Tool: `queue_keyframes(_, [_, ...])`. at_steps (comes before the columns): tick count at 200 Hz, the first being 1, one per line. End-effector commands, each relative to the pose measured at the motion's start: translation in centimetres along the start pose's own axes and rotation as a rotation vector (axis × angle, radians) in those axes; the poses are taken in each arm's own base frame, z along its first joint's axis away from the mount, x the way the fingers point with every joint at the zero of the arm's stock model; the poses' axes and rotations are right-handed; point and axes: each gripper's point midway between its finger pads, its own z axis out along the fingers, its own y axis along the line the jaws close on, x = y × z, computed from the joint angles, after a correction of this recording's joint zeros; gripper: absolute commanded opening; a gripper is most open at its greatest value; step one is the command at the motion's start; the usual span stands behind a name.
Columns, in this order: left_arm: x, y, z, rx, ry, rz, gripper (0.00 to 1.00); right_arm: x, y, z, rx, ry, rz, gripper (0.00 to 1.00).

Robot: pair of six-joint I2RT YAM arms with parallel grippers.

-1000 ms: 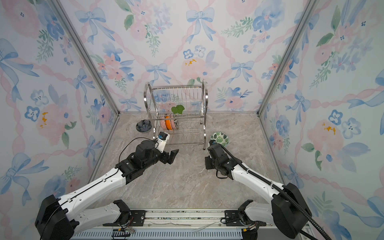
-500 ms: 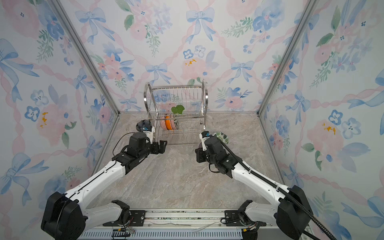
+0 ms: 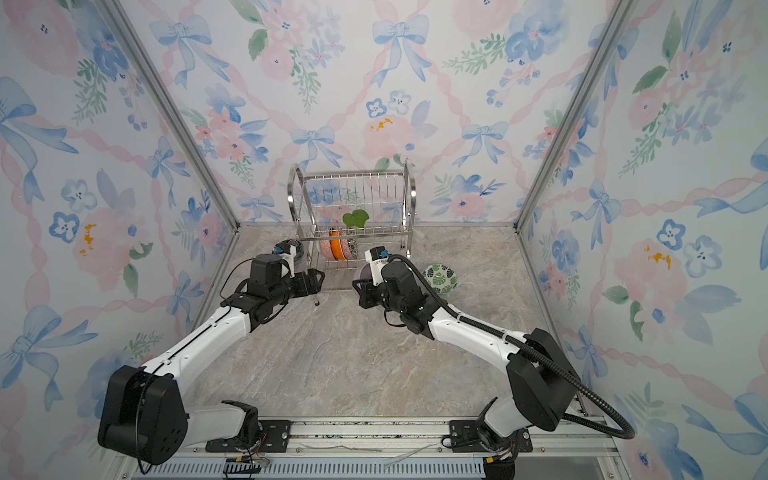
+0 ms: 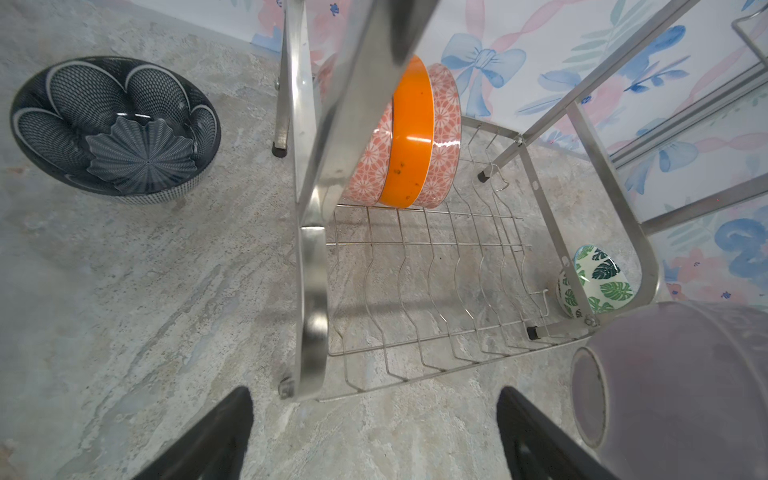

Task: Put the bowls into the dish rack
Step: 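Lift the lavender bowl and carry it on edge toward the rack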

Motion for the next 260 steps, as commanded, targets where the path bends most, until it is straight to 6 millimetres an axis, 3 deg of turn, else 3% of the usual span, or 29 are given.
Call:
queue_keyframes(1, [-0.9, 0.6, 0.5, 0.0, -0.013, -0.067, 0.89, -5.7, 3.0, -0.1, -0.132, -0.168, 0.021, 0.0])
queue_keyframes(51, [-1.0, 1.2, 2.4, -0.005, 0.013, -0.077, 0.75, -6.5, 3.5, 1.7, -0.219, -0.202, 0.068, 0.0])
queue_keyframes(59, [-1.1, 1.0, 2.5, 0.006, 0.011, -0.076, 0.72, -5.5, 3.0, 2.9, -0.215, -0.181, 0.071, 0.0])
queue_keyframes(100, [-0.9, 1.6, 2.9, -0.016, 0.007, -0.06, 0.52, -4.9, 3.0, 4.5, -0.256, -0.187, 0.061, 0.0])
queue_keyframes(187, [0.3, 2.4, 4.3, -0.03, 0.045, -0.058, 0.44, -7.6, 2.1, 7.1, -0.336, -0.257, 0.127, 0.0])
queue_keyframes(209, [0.3, 2.6, 4.5, -0.033, 0.048, -0.057, 0.36, -8.0, 2.1, 7.7, -0.367, -0.275, 0.148, 0.0])
queue_keyframes(225, [0.3, 2.7, 4.5, -0.03, 0.05, -0.055, 0.22, -8.2, 2.2, 8.3, -0.396, -0.282, 0.166, 0.0])
queue_keyframes(260, [0.4, 2.9, 4.7, -0.034, 0.057, -0.055, 0.16, -8.0, 1.8, 10.1, -0.419, -0.28, 0.204, 0.0])
